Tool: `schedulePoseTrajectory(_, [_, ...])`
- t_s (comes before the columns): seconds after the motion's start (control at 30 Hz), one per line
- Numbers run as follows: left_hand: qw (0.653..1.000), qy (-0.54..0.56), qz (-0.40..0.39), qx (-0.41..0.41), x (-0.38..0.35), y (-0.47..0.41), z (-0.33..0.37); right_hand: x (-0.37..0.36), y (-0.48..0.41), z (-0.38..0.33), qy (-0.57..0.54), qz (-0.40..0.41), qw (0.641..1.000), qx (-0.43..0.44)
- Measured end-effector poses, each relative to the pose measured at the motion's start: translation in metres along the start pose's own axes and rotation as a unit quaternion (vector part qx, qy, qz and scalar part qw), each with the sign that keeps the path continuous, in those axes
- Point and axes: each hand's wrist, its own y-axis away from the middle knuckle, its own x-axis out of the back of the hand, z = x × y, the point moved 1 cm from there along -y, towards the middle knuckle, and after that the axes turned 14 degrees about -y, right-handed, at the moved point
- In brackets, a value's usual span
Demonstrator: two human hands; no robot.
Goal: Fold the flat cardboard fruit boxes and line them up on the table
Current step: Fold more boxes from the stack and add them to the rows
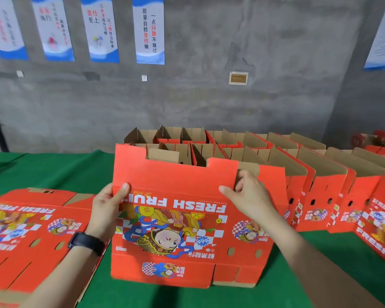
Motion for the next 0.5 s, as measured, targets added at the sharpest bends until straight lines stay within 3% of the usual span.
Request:
schedulePoseTrajectory(0.1, [1.0, 0.001, -0.002, 0.013, 0.001, 0.004, -0.01, -0.001, 0.001, 0.005, 0.022, -0.089, 0.996, -0.009])
schedulePoseTrajectory(0.23, [1.0, -0.004, 0.0, 0.017, -0.001, 0.01, -0.022, -0.006, 0.009, 0.013, -0.036, -0.155, 0.987, -0.007])
schedulePoseTrajectory(0.5, [0.996, -0.004, -0.036, -0.086, 0.003, 0.024, -0.016, -0.001, 0.027, 0.036, -0.122, -0.181, 0.976, -0.013])
